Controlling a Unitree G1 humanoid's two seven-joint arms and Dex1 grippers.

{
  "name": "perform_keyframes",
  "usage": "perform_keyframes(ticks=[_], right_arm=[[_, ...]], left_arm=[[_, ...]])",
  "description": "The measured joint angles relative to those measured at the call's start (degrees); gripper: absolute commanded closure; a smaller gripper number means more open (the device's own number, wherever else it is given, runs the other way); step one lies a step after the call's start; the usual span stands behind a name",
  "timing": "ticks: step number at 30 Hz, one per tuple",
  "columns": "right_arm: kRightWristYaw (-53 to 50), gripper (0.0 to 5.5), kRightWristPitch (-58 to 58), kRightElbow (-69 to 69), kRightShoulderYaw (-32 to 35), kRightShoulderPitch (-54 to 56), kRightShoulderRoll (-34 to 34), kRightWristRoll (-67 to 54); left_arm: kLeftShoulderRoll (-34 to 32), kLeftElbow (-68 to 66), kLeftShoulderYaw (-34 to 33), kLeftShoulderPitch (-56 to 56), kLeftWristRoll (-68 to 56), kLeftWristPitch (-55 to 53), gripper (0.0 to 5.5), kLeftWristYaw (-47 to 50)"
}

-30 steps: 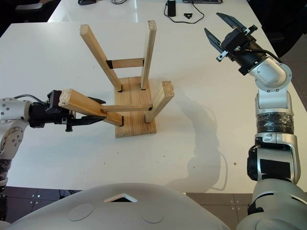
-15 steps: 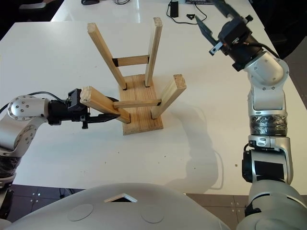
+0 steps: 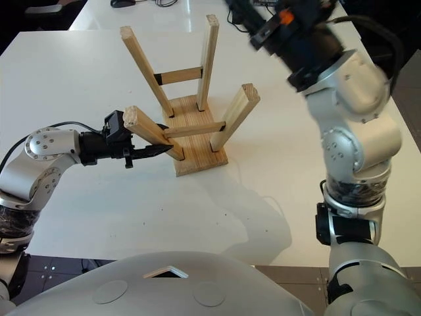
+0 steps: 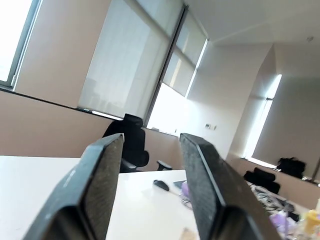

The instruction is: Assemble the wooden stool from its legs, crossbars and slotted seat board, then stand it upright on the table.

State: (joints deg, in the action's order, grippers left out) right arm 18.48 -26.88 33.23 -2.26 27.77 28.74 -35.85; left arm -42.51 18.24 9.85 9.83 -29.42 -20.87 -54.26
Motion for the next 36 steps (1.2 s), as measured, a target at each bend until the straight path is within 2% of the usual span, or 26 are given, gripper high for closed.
perform_keyframes(ticks=[5,13,15,22,29,32,36], right_arm=[[-0.6,3.42,-3.2,1.7,-6.8,-2.9,-3.1,2.7],[0.1,3.42,-3.6,-5.6,-16.6,-11.2,-5.7,12.4],[0.9,3.42,-2.2,-9.2,-20.1,-13.3,-5.7,16.3],[1.8,3.42,8.3,-14.4,-25.1,-13.1,-5.9,27.1],[4.6,3.42,11.5,-16.4,-24.2,-13.5,-6.2,27.8],[8.6,3.42,6.0,-13.5,-19.1,-15.4,-7.8,16.8],[7.9,3.42,0.1,-9.8,-8.4,-13.0,-11.3,-3.2]], left_arm=[[0.4,0.1,0.9,2.0,0.2,-2.8,3.4,1.8],[0.4,0.2,1.1,2.4,0.3,-3.3,3.4,1.9],[0.4,0.4,1.1,2.4,0.5,-3.3,3.4,1.9],[0.4,0.0,1.1,2.5,0.5,-3.7,3.4,2.4],[0.5,0.1,1.6,2.4,0.6,-4.5,3.4,3.0],[0.5,0.2,1.5,2.6,0.6,-4.5,3.4,2.9],[0.5,0.9,1.2,2.7,0.7,-4.0,3.4,2.9]])
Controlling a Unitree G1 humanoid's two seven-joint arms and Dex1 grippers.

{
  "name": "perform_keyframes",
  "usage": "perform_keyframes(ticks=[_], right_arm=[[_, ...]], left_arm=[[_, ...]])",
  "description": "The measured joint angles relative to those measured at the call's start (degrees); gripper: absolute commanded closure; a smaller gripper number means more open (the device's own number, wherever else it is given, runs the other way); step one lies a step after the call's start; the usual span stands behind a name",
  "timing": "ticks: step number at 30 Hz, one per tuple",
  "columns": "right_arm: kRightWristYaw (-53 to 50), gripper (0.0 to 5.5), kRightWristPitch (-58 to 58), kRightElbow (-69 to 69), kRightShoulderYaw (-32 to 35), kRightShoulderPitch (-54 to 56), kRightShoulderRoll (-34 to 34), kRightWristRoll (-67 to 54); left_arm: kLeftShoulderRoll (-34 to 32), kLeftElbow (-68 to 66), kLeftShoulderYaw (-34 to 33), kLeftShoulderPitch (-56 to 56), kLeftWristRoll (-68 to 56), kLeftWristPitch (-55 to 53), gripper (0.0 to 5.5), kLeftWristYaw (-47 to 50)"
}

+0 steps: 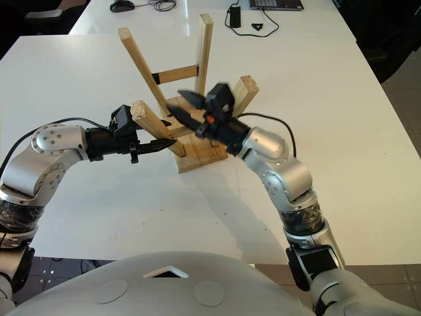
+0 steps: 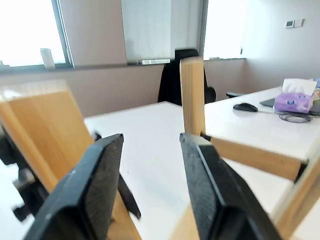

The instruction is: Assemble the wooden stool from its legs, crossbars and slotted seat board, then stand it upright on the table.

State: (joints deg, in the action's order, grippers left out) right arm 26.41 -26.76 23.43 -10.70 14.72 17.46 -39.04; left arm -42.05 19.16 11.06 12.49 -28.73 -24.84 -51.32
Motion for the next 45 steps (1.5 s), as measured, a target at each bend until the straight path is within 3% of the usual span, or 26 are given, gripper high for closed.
perform_keyframes(ticks=[6,10,13,18,24,30,38,45], right_arm=[[-5.2,3.42,-3.7,-6.2,20.6,9.7,0.5,-23.9],[-9.3,3.42,2.9,-19.2,31.4,14.7,6.7,-17.7],[-10.2,3.42,8.9,-26.5,28.8,14.1,11.1,-3.9],[-11.3,3.42,17.3,-32.4,16.6,9.0,14.5,20.1],[-10.8,3.42,12.8,-19.1,1.2,2.2,4.1,27.2],[-13.3,3.42,3.4,-11.7,1.1,0.0,4.0,28.1],[-11.7,3.42,4.9,-15.4,2.1,0.6,4.0,31.4],[-15.8,3.42,9.1,-31.4,13.9,1.5,9.2,34.7]], left_arm=[[0.3,-0.1,0.8,0.1,0.5,0.2,3.4,0.2],[0.2,-0.4,1.6,0.5,0.9,0.2,3.4,0.1],[0.2,0.0,1.1,0.5,0.9,0.5,3.4,0.2],[0.0,0.3,1.2,0.3,0.9,0.3,3.4,0.1],[-0.3,-0.5,1.6,2.1,1.2,-0.5,3.4,-0.4],[-0.5,-1.5,1.4,3.6,1.2,-0.5,3.4,-2.9],[0.9,-2.0,2.5,3.6,2.8,-0.6,3.4,-1.9],[2.4,-1.3,3.2,3.2,3.0,-0.6,3.4,0.2]])
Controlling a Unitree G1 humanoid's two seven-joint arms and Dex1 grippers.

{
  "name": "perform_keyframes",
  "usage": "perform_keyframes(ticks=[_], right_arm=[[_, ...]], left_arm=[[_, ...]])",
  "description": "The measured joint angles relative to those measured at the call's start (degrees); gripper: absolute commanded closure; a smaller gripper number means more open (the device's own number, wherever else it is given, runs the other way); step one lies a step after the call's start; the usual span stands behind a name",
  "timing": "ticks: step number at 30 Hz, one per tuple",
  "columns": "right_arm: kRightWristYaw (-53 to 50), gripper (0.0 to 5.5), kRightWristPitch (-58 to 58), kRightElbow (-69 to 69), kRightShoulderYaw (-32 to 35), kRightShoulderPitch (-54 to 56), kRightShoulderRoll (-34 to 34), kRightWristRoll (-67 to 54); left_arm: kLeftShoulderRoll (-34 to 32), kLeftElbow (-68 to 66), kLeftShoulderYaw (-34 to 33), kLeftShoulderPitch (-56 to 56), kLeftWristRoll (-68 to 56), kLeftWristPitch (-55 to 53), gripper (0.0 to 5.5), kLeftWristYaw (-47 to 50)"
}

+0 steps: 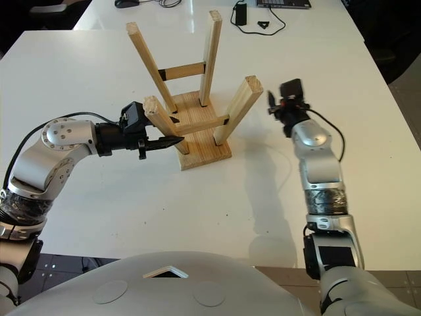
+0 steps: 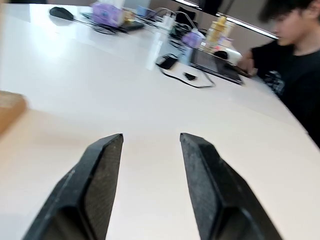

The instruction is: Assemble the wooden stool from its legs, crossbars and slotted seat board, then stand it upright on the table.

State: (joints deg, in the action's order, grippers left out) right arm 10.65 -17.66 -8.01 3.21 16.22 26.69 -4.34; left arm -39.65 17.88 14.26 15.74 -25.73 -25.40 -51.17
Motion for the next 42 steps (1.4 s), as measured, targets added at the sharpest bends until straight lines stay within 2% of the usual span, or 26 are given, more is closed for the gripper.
perform_keyframes(ticks=[5,8,10,14,17,21,24,29,30,38,42], right_arm=[[-2.1,3.42,1.6,-3.3,1.2,2.4,-0.6,2.2],[-1.3,3.42,-3.3,5.7,-4.7,2.4,-5.9,1.7],[-1.0,3.42,-9.7,13.9,-8.6,2.4,-12.9,-2.9],[-8.1,3.42,-27.4,22.4,-5.7,1.2,-19.8,-9.4],[-10.4,3.42,-33.0,24.7,-4.3,1.5,-22.0,-9.9],[-9.3,3.42,-32.2,24.5,-5.9,2.2,-20.0,-6.7],[-4.8,3.42,-24.3,20.2,-7.6,2.7,-15.6,-3.8],[-0.6,3.42,-13.6,10.6,-6.8,3.8,-11.5,-1.7],[-0.3,3.42,-12.2,8.6,-6.1,4.0,-10.6,-1.1],[2.0,3.42,-5.7,3.9,-5.2,5.8,-10.5,0.0],[6.1,3.42,-3.3,2.2,-5.0,5.3,-5.4,1.7]], left_arm=[[0.0,0.2,-0.2,-0.3,0.0,0.0,3.4,0.2],[-0.2,0.3,-0.6,-0.4,-0.1,0.0,3.4,0.3],[-0.2,0.6,-1.0,-0.2,-0.2,0.1,3.4,0.0],[-2.3,0.5,-2.7,-1.4,-1.5,1.2,3.4,-2.1],[-2.5,0.3,-2.7,-1.4,-1.5,1.2,3.4,-2.6],[-2.0,0.0,-2.2,-1.1,-1.2,1.1,3.4,-2.2],[-1.2,0.8,-1.0,-1.1,0.1,0.7,3.4,-0.7],[-1.5,7.4,0.1,-4.4,-0.5,-0.3,3.4,0.0],[-0.8,8.5,-0.2,-5.5,-1.9,-1.0,3.08,0.0],[1.7,9.6,0.2,-9.3,-4.5,-6.7,1.89,1.0],[1.5,11.0,-0.3,-12.5,-4.0,-6.1,1.76,1.0]])
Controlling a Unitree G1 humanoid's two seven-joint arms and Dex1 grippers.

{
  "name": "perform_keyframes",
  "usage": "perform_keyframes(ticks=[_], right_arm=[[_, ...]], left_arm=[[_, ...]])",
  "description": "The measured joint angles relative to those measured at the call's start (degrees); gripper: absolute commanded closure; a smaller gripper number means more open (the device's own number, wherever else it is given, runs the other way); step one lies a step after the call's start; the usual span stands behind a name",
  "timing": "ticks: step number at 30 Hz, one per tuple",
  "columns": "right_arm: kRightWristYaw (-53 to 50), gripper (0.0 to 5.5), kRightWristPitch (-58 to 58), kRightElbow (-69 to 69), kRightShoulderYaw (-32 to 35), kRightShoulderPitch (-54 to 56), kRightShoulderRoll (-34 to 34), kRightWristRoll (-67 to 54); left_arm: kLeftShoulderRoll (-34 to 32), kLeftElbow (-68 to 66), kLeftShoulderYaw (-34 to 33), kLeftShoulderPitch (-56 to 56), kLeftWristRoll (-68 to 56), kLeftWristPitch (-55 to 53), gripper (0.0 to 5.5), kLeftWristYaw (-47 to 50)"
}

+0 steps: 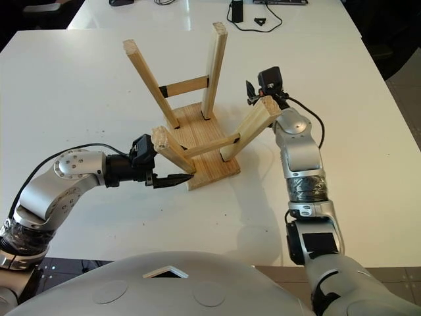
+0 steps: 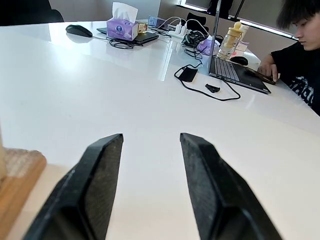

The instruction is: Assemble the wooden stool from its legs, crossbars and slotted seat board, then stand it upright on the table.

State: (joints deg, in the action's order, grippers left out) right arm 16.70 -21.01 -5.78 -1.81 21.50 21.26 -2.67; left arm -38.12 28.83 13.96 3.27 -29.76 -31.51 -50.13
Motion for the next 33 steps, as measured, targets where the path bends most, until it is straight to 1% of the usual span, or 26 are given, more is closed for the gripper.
perform_keyframes(ticks=[1,2,4,6,8,11,14,17,19,23,24,28,30,33], right_arm=[[3.6,3.42,-0.1,0.2,0.2,-0.8,2.9,-0.4],[5.0,3.42,-0.5,0.3,0.5,-1.4,4.4,-0.8],[11.6,3.42,-2.1,1.3,1.3,-3.7,9.0,-2.0],[18.9,3.42,-1.1,3.7,-0.5,-6.6,15.2,-1.4],[27.0,3.42,2.8,6.6,-2.8,-11.0,22.1,-0.2],[38.8,3.42,8.2,9.9,-3.7,-19.1,30.4,-1.1],[48.5,3.42,10.3,15.8,-3.4,-25.1,34.6,-6.4],[52.0,3.42,9.9,20.3,-4.7,-27.3,35.1,-8.6],[51.9,3.42,9.3,21.9,-6.9,-27.3,33.3,-8.6],[49.0,3.42,6.6,23.3,-9.5,-26.7,28.1,-8.5],[48.1,3.42,6.2,23.3,-9.7,-26.6,27.5,-8.5],[41.5,3.42,5.8,18.4,-10.1,-23.5,22.0,-6.1],[39.1,3.42,6.2,15.8,-9.7,-22.8,21.2,-5.2],[36.3,3.42,7.2,12.3,-9.3,-22.5,20.4,-3.4]], left_arm=[[-0.6,0.1,-1.3,-1.3,0.0,1.0,1.76,-0.4],[-1.2,0.0,-2.1,-2.1,0.0,1.2,1.76,-0.5],[-2.4,-0.2,-5.9,-4.8,-0.7,3.2,1.76,-2.1],[-3.0,-1.8,-9.1,-6.8,-0.8,5.4,1.76,-3.0],[-2.8,-4.8,-11.1,-7.1,-0.5,6.6,1.76,-2.8],[0.1,-9.7,-12.2,-5.3,0.0,7.1,1.76,0.3],[5.4,-11.5,-12.0,-1.2,0.0,6.5,1.76,4.8],[9.0,-10.6,-9.9,1.5,0.0,5.4,1.76,7.2],[9.4,-7.7,-7.3,1.2,0.0,3.8,1.76,7.0],[5.8,-0.8,-2.1,-3.0,0.2,3.4,1.76,2.4],[5.1,-0.5,-1.6,-3.6,0.4,3.4,1.76,2.2],[5.8,-3.3,-0.8,-3.3,2.7,2.8,1.76,4.4],[6.1,-4.3,-0.6,-3.3,4.9,3.6,1.76,5.5],[4.2,-4.3,0.5,-6.5,9.4,6.3,1.76,6.0]])
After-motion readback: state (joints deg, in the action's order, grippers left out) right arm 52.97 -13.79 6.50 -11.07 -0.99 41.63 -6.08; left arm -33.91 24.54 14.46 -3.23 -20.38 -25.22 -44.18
